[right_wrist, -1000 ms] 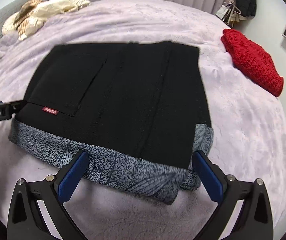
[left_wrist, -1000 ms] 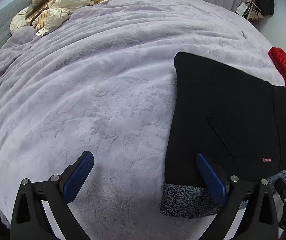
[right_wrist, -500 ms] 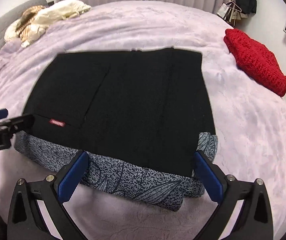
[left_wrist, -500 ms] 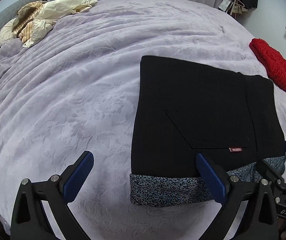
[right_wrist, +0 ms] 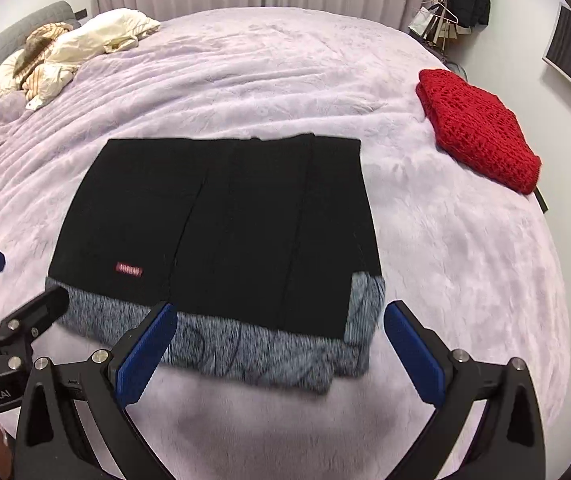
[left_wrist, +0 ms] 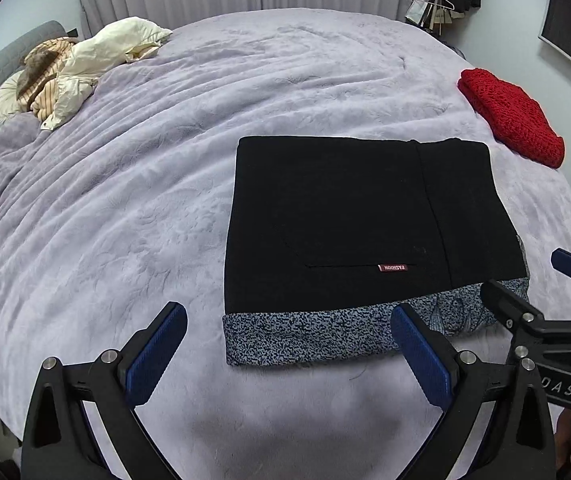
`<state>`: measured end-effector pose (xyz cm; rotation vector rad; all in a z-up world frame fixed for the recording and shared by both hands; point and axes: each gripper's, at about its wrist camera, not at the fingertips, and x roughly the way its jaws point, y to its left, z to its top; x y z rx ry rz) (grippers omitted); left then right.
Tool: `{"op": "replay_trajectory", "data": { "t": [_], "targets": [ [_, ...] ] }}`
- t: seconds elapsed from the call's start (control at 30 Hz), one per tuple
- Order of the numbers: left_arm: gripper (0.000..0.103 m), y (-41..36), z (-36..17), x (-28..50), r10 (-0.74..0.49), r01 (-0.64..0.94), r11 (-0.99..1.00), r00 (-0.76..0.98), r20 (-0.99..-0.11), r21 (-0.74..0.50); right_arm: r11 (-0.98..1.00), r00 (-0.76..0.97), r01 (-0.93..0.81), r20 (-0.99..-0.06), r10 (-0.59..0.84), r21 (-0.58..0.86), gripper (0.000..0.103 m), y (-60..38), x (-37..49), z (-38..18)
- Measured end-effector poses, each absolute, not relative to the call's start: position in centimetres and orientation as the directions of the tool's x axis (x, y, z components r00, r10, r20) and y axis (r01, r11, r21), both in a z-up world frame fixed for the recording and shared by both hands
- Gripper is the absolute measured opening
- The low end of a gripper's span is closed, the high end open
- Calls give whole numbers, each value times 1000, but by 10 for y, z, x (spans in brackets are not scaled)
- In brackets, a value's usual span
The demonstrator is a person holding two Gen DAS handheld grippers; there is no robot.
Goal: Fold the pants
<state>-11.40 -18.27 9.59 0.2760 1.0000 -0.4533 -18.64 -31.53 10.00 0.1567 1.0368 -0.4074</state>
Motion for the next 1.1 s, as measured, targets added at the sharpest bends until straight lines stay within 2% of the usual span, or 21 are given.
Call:
{"op": "replay_trajectory", "data": {
  "t": [0.4, 0.83, 1.1],
  "targets": [
    [103, -189, 94, -127, -250, 484, 875, 461, -851, 6, 913, 402, 397, -877, -263, -92, 103, -322, -197, 85],
    [103, -193, 87, -134, -204, 470, 880, 490, -847, 60, 921, 375, 372, -888, -267, -120, 103, -320, -200, 72],
    [103, -189, 85, -132, -217, 464, 885, 467, -857, 28, 921, 376, 367, -885, -274, -129, 103, -315, -199, 73]
  ]
}}
